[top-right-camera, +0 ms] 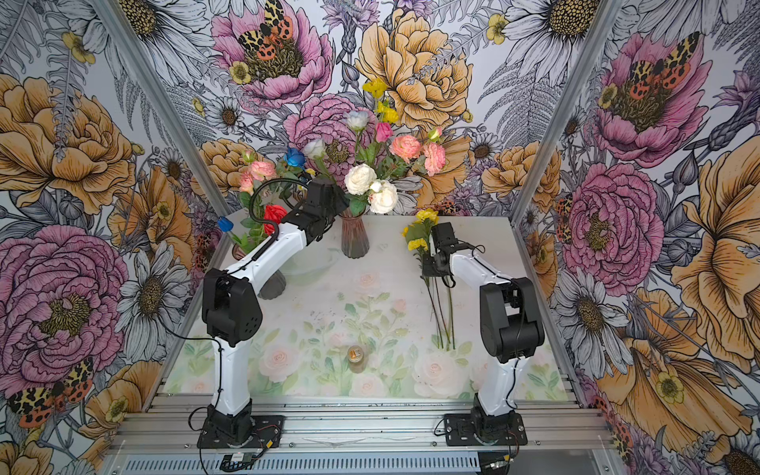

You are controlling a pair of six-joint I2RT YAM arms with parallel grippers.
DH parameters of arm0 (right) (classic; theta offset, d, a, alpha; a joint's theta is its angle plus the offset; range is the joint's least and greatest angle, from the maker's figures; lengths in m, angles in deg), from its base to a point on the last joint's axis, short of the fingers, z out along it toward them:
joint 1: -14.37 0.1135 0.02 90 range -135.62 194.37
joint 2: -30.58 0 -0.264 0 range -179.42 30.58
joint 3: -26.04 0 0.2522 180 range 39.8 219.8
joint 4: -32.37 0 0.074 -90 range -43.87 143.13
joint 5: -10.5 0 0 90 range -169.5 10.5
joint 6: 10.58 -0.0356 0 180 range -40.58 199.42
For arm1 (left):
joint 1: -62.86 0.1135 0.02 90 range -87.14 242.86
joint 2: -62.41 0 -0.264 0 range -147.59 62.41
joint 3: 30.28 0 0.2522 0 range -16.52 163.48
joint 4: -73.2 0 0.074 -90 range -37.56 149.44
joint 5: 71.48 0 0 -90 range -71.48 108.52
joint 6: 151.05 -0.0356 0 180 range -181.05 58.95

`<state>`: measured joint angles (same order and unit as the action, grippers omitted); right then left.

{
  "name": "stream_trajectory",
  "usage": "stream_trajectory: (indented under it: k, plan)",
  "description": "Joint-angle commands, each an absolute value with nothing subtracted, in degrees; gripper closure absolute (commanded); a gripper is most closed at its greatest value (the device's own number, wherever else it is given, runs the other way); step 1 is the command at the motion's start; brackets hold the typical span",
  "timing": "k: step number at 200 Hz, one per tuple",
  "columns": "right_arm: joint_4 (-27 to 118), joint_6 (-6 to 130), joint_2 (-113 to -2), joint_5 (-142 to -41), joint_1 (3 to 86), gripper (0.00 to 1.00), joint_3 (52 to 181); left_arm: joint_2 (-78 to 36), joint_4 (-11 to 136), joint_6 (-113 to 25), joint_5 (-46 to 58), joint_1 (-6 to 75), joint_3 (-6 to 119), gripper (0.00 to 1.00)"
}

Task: Pick out yellow flowers from the vase
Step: Place the flower at the center of the board.

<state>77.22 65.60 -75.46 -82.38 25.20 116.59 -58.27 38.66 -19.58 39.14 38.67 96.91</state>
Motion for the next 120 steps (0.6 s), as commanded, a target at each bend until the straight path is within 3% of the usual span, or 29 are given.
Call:
stream_trajectory:
  k: [1,50,85,120]
  plan:
    - [77.5,66.4,-76.6,-81.8,25.1,1.00,118.6,-59.3,38.9,-21.6,41.5,39.1,99.7,0.20]
    - [77.8,66.1,-77.3,-81.4,25.2,0.85,118.5,-59.1,38.9,-22.9,41.3,40.0,99.5,0.30]
    - [77.7,65.8,-76.6,-81.1,25.2,0.58,118.2,-58.4,38.9,-23.9,41.8,40.2,98.5,0.39]
    - [77.7,65.7,-75.4,-79.8,25.2,0.43,117.6,-57.7,39.0,-24.2,41.6,40.4,97.4,0.46]
